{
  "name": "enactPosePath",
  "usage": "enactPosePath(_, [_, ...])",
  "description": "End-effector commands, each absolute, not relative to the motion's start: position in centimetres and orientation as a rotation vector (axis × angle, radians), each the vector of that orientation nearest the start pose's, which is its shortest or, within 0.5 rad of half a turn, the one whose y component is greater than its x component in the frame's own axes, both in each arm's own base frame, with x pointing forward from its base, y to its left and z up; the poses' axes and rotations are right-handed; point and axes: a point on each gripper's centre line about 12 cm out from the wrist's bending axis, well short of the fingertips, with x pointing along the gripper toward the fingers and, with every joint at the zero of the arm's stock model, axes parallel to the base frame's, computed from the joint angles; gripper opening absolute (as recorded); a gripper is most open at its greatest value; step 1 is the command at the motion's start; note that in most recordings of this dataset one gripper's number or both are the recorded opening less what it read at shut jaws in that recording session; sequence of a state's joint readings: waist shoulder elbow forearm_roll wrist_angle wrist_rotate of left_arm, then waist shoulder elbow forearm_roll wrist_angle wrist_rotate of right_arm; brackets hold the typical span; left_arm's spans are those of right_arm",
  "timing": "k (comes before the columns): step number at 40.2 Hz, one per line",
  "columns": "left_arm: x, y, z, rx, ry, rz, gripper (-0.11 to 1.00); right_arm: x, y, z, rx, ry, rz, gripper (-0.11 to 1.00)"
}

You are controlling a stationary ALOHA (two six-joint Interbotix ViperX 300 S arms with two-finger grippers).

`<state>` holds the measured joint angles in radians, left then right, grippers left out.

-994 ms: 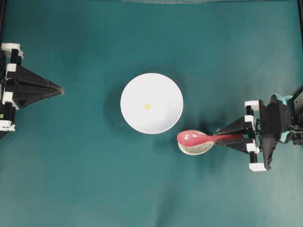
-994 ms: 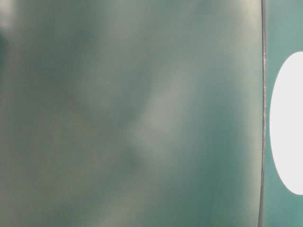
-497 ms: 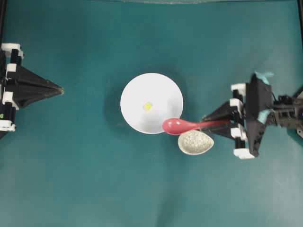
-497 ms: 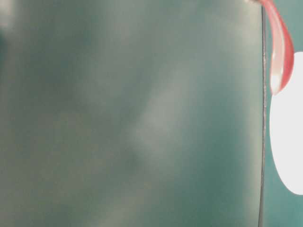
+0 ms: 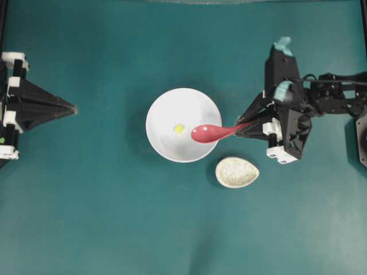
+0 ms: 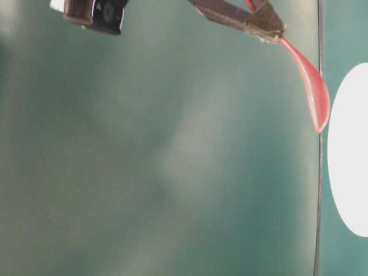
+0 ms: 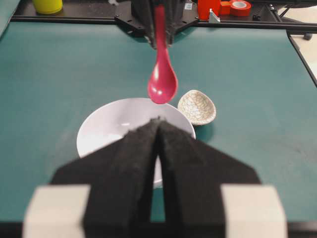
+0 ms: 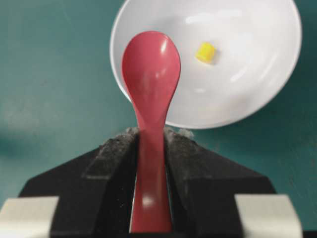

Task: Scoop the yellow hexagonal prism block from the bowl with a spoon using the right arm.
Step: 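Lower the spoon bowl into the white bowl beside the yellow block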

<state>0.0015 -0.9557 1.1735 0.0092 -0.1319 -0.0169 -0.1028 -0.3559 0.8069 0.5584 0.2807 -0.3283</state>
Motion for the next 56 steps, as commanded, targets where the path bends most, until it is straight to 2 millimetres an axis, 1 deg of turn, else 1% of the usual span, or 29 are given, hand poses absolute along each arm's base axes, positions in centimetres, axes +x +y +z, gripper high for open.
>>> enactPosePath(1, [20.2,0.0,27.6,-0.005,0.080,0.002,0.00,32.0,-2.0,23.7,0.303,0.698,-0.019,0.24])
enactPosePath(11, [20.2,0.0,27.6,-0.005,0.081,0.000,0.00,33.8,-2.5,23.8,0.292,0.775,0.004,0.24])
enactPosePath(27, [20.2,0.0,27.6,-0.005,0.081,0.000,0.00,36.6,-3.2,23.1,0.265,0.949,0.022,0.24])
enactPosePath(35, [20.2,0.0,27.6,-0.002,0.081,0.000,0.00,37.2,-4.0,22.7,0.245,1.031,-0.034,0.24])
enactPosePath(40, [20.2,0.0,27.6,0.003,0.081,0.000,0.00,37.4,-4.2,22.6,0.247,1.053,-0.055,0.24])
enactPosePath(51, [20.2,0.0,27.6,0.007,0.081,0.000,0.00,37.7,-3.9,22.3,0.246,1.060,-0.048,0.24])
enactPosePath(56, [20.2,0.0,27.6,0.009,0.081,0.001,0.00,37.9,-3.8,21.6,0.247,1.079,-0.046,0.24])
